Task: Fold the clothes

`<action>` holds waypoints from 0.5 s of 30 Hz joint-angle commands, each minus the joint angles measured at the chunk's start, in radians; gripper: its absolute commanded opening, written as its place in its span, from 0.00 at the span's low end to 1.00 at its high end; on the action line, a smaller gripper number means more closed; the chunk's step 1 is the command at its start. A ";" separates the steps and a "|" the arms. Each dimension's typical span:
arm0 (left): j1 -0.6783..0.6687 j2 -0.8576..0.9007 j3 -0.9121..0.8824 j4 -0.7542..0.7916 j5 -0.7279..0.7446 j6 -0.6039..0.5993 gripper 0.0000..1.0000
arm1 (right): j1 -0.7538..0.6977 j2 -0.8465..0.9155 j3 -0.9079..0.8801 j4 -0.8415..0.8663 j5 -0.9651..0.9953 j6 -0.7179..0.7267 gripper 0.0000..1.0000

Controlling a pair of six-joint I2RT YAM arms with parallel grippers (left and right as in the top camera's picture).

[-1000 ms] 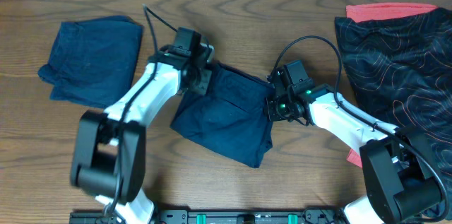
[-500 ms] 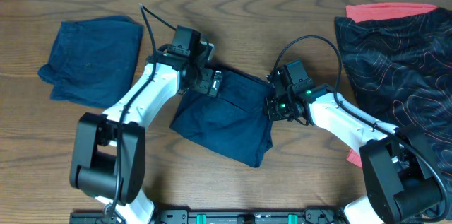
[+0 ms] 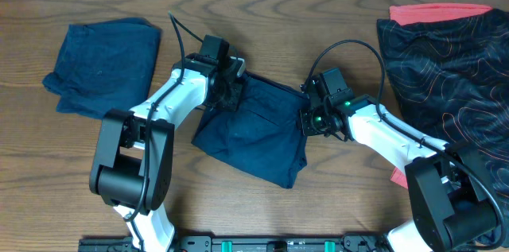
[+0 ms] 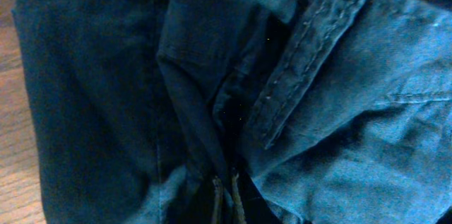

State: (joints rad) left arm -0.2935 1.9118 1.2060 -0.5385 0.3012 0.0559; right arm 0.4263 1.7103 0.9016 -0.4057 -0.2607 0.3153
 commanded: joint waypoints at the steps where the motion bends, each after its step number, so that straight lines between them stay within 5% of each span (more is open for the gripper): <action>1: 0.001 -0.009 0.005 -0.012 -0.006 0.003 0.06 | 0.011 -0.003 -0.002 0.000 0.025 0.010 0.20; 8: 0.019 -0.114 0.009 -0.043 -0.294 -0.196 0.06 | 0.011 -0.003 -0.002 -0.002 0.027 0.010 0.20; 15: 0.023 -0.127 -0.001 -0.043 -0.389 -0.341 0.06 | 0.011 -0.003 -0.002 -0.005 0.029 0.010 0.20</action>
State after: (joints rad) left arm -0.2764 1.7855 1.2060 -0.5762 0.0120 -0.1833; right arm 0.4263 1.7103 0.9016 -0.4072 -0.2451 0.3153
